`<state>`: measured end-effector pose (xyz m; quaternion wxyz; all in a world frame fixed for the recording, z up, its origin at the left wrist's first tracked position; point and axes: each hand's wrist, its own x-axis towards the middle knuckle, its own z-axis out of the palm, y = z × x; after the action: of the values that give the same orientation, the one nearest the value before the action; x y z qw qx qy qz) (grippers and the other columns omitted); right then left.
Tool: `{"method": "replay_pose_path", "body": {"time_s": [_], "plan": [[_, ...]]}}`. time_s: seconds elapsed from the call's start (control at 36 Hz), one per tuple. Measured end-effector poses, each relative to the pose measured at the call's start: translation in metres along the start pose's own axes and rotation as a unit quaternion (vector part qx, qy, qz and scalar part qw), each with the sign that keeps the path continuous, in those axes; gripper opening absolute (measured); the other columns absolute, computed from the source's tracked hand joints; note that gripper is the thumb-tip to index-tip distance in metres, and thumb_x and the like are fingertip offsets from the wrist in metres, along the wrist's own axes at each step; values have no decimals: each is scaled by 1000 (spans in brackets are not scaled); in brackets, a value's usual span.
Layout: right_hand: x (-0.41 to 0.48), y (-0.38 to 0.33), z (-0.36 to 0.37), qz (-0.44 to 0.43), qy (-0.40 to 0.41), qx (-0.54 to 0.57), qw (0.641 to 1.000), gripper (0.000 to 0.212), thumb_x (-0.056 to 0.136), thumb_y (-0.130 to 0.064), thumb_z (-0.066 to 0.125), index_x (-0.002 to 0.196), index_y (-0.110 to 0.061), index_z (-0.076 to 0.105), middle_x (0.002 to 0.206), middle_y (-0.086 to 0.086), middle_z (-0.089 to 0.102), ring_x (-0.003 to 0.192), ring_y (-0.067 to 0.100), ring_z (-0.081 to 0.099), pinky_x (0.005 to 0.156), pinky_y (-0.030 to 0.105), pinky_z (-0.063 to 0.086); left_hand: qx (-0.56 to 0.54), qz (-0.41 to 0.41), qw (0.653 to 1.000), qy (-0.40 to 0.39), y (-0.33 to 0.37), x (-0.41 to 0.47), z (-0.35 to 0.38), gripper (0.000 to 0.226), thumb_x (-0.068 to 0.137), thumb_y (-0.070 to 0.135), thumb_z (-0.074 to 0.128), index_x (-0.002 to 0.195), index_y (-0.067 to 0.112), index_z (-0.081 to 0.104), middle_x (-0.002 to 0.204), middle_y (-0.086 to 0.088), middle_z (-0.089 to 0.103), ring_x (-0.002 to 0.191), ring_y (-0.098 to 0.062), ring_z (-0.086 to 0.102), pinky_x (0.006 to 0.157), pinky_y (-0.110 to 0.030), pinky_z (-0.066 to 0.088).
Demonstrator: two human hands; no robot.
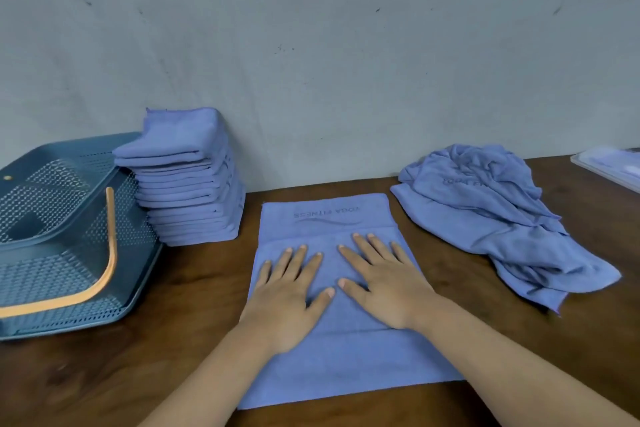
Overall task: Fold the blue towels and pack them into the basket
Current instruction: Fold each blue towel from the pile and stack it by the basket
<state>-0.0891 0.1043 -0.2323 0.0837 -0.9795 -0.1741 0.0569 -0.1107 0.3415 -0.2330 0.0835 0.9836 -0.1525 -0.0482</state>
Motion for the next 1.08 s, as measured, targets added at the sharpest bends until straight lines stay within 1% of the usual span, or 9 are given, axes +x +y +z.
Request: {"method": "replay_pose_path", "body": {"time_s": [0.22, 0.42, 0.5, 0.58, 0.64, 0.69, 0.83, 0.97, 1.08], "plan": [[-69, -24, 6, -6, 1, -1, 1000, 74, 101, -78, 12, 165, -47, -10, 173, -13, -23, 159, 10, -25, 131, 49, -9, -4, -2, 1000, 7, 26, -70, 8, 75, 101, 78, 12, 165, 47, -12, 172, 16, -24, 158, -9, -28, 130, -43, -13], [-118, -42, 16, -14, 8, -10, 1000, 72, 103, -76, 13, 164, -48, -13, 172, -13, -26, 158, 11, -27, 131, 49, -9, -10, -15, 1000, 13, 47, -126, 13, 88, 84, 82, -8, 165, 46, -15, 172, 16, -27, 157, -9, -29, 130, -43, -14], [-124, -46, 17, -17, 3, -5, 1000, 72, 103, -75, 15, 164, -48, -12, 173, -13, -25, 158, 12, -27, 131, 49, -9, -14, -21, 1000, 8, 48, -134, 14, 85, 89, 81, -6, 165, 46, -12, 173, 16, -24, 159, -9, -26, 131, -43, -11], [-120, -45, 9, -24, 4, -2, 1000, 72, 104, -74, 19, 167, -46, -1, 176, -12, -14, 161, 15, -17, 131, 45, -6, 1, -14, 999, 32, 44, -124, 8, 78, 97, 80, 9, 166, 45, 13, 175, 15, 6, 162, -10, 1, 131, -39, 6], [-110, -41, 1, -35, 23, -11, 999, 69, 106, -71, 22, 167, -44, 9, 177, -11, -5, 163, 18, -9, 130, 43, -2, -2, -7, 998, 68, 37, -107, 0, 74, 95, 75, 13, 157, 42, 36, 163, 17, 33, 153, -8, 26, 125, -34, 22], [-94, -35, -8, -48, 39, -8, 998, 66, 106, -69, 25, 166, -44, 16, 177, -9, 1, 163, 18, -5, 130, 43, 1, -29, -1, 995, 93, 24, -82, -8, 67, 97, 70, 17, 150, 40, 44, 155, 19, 43, 146, -7, 35, 121, -32, 28], [-39, -8, -14, -66, -2, 5, 998, 64, 105, -71, 25, 165, -48, 18, 177, -13, 2, 163, 11, -6, 131, 40, 2, -74, 12, 997, 33, -16, -17, -25, 53, 110, 57, 35, 161, 43, 36, 171, 20, 25, 160, -6, 12, 130, -34, 10], [-7, 31, -16, -35, -2, 26, 999, 62, 103, -75, 21, 162, -59, 10, 175, -20, -5, 161, 5, -12, 131, 36, -3, -58, -15, 998, 6, -58, 4, -18, 60, 107, 66, 26, 165, 50, 19, 174, 26, 3, 159, 3, -6, 132, -36, -1], [-2, 55, -20, -10, 8, 56, 998, 63, 101, -77, 20, 161, -61, 15, 171, -26, -8, 159, 0, -13, 130, 32, -2, -72, -26, 997, 7, -77, 5, -20, 59, 107, 67, 20, 164, 54, 15, 172, 30, -1, 156, 10, -13, 132, -36, -3]]}}
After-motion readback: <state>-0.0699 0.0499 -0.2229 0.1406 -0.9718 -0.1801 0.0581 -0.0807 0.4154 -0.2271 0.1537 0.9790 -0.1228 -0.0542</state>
